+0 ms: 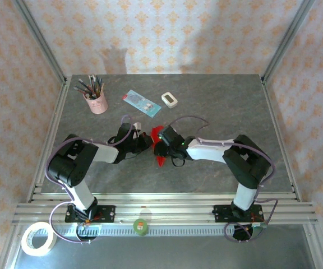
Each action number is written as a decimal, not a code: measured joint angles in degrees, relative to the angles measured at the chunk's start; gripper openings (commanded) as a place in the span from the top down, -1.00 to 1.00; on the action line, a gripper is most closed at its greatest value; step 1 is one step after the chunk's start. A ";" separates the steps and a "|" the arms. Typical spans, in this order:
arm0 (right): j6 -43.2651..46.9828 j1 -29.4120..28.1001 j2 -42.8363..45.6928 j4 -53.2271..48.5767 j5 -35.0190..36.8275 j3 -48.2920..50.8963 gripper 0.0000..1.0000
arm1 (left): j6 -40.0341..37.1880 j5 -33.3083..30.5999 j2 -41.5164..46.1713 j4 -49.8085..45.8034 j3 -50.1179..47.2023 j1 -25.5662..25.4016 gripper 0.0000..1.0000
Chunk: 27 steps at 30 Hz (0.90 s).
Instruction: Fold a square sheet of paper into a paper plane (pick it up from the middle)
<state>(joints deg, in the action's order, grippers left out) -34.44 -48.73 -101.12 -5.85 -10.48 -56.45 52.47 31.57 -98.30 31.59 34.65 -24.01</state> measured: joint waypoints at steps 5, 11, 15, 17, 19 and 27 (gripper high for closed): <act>-0.31 0.00 0.00 -1.31 1.68 -0.59 0.44 | 0.00 0.00 -0.09 -0.02 0.00 0.00 0.91; -0.39 0.00 -0.50 -1.92 1.75 -0.92 0.45 | 0.00 0.00 -0.09 -0.02 0.00 0.00 0.91; -0.39 0.00 -1.42 -1.97 1.75 -1.27 0.36 | 0.00 0.00 -0.09 -0.02 0.00 0.00 0.92; -0.42 0.00 -1.62 -2.23 1.77 -1.33 0.33 | 0.00 0.00 -0.11 -0.02 0.00 0.00 0.92; -0.42 0.00 -1.64 -2.49 1.86 -1.36 0.32 | 0.00 0.00 -0.11 -0.02 0.00 0.00 0.92; -0.48 -0.22 -1.70 -4.22 3.37 -2.62 0.39 | 0.00 0.02 -0.48 -0.04 0.00 0.00 0.92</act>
<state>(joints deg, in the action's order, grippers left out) -34.92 -48.95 -102.83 -10.07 -7.11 -59.07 52.47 31.59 -98.78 31.55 34.65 -24.01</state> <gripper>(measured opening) 0.313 0.044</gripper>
